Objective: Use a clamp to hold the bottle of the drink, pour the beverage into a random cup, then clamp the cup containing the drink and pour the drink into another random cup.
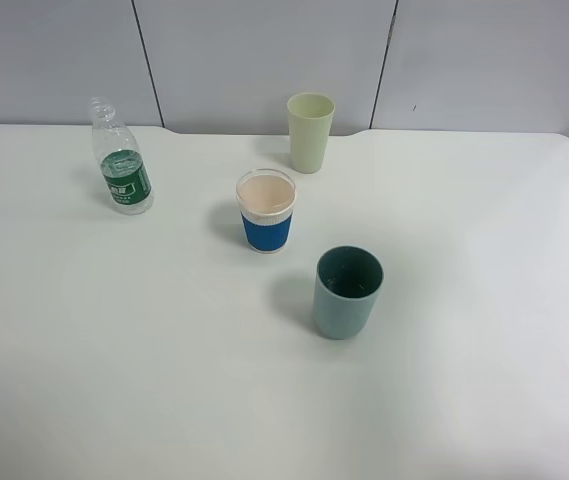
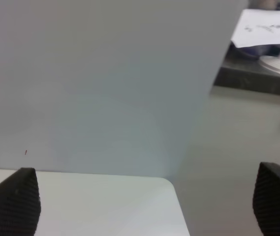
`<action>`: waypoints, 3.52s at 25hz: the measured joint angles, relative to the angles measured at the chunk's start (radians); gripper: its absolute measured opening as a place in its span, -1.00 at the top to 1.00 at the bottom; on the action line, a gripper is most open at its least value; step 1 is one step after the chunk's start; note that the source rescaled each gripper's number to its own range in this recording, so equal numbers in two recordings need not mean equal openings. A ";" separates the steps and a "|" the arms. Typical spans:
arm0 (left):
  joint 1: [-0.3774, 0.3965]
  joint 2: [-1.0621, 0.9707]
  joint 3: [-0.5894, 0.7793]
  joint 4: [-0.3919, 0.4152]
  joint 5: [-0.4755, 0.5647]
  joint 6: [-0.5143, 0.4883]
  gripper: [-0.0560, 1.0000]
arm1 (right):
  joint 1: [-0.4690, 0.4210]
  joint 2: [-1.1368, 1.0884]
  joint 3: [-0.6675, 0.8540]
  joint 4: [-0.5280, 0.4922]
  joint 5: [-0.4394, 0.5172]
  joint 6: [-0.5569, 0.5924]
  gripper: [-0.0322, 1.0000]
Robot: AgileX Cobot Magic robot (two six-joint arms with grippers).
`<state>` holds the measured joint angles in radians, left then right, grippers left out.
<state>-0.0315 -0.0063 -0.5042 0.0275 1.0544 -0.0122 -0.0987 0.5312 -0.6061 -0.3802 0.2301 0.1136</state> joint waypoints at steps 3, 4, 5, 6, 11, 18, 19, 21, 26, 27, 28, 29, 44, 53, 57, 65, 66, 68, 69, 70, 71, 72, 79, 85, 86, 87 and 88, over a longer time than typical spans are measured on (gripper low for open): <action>0.000 0.000 0.000 0.000 0.000 0.000 -1.00 | 0.000 -0.103 0.000 0.018 0.133 -0.008 -0.23; 0.000 0.000 0.000 0.000 0.000 0.000 -1.00 | 0.000 -0.136 0.000 0.023 0.171 -0.014 -0.23; 0.000 0.000 0.000 0.000 0.000 0.000 -1.00 | 0.000 -0.168 0.000 0.035 0.213 -0.020 -0.23; 0.000 0.000 0.000 0.000 0.000 0.000 -1.00 | 0.000 -0.195 0.000 0.044 0.252 -0.026 -0.23; 0.000 0.000 0.000 0.000 0.000 0.000 -1.00 | 0.000 -0.347 0.002 0.198 0.442 -0.079 -0.70; 0.000 0.000 0.000 0.000 0.000 0.000 -1.00 | 0.000 -0.524 0.002 0.270 0.735 -0.103 -0.99; 0.000 0.000 0.000 0.000 0.000 0.000 -1.00 | 0.000 -0.534 0.002 0.270 0.767 -0.103 -0.99; 0.000 0.000 0.000 0.000 0.000 0.000 -1.00 | 0.000 -0.534 0.016 0.278 0.812 -0.103 -1.00; 0.000 0.000 0.000 0.000 0.000 0.001 -1.00 | 0.000 -0.534 0.096 0.342 0.831 -0.103 -1.00; 0.000 0.000 0.000 0.000 0.000 0.000 -1.00 | 0.000 -0.534 0.102 0.350 0.832 -0.105 -1.00; 0.000 0.000 0.000 0.000 0.000 0.000 -1.00 | 0.000 -0.534 0.103 0.351 0.832 -0.107 -1.00; 0.000 0.000 0.000 0.000 0.000 0.000 -1.00 | 0.000 -0.534 0.103 0.351 0.832 -0.114 -1.00; 0.000 0.000 0.000 0.000 0.000 0.000 -1.00 | 0.000 -0.534 0.103 0.353 0.832 -0.114 -1.00; 0.000 0.000 0.000 0.000 0.000 0.000 -1.00 | 0.000 -0.534 0.103 0.353 0.832 -0.114 -1.00; 0.000 0.000 0.000 0.000 0.000 0.000 -1.00 | 0.000 -0.534 0.103 0.353 0.832 -0.114 -1.00; 0.000 0.000 0.000 0.000 0.000 0.000 -1.00 | 0.000 -0.534 0.103 0.353 0.832 -0.114 -1.00; 0.000 0.000 0.000 0.000 0.000 0.000 -1.00 | 0.000 -0.534 0.103 0.353 0.832 -0.114 -1.00; 0.000 0.000 0.000 0.000 0.000 0.000 -1.00 | 0.000 -0.534 0.103 0.353 0.832 -0.114 -1.00; 0.000 0.000 0.000 0.000 0.000 0.000 -1.00 | 0.000 -0.534 0.103 0.353 0.832 -0.114 -1.00; 0.000 0.000 0.000 0.000 0.000 0.000 -1.00 | 0.000 -0.534 0.103 0.353 0.832 -0.114 -1.00; 0.000 0.000 0.000 0.000 0.000 0.000 -1.00 | 0.000 -0.534 0.103 0.353 0.832 -0.114 -1.00; 0.000 0.000 0.000 0.000 0.000 0.000 -1.00 | 0.000 -0.534 0.103 0.353 0.832 -0.114 -1.00; 0.000 0.000 0.000 0.000 0.000 0.000 -1.00 | 0.000 -0.534 0.103 0.353 0.832 -0.114 -1.00; 0.000 0.000 0.000 0.000 0.000 0.000 -1.00 | 0.000 -0.534 0.103 0.353 0.832 -0.114 -1.00; 0.000 0.000 0.000 0.000 0.000 0.000 -1.00 | 0.000 -0.534 0.103 0.353 0.832 -0.114 -1.00; 0.000 0.000 0.000 0.000 0.000 0.000 -1.00 | 0.000 -0.534 0.103 0.353 0.832 -0.114 -1.00; 0.000 0.000 0.000 0.000 0.000 0.000 -1.00 | 0.000 -0.534 0.103 0.353 0.832 -0.114 -1.00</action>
<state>-0.0315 -0.0063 -0.5042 0.0275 1.0544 -0.0121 -0.0987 -0.0025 -0.5027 -0.0271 1.0619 0.0000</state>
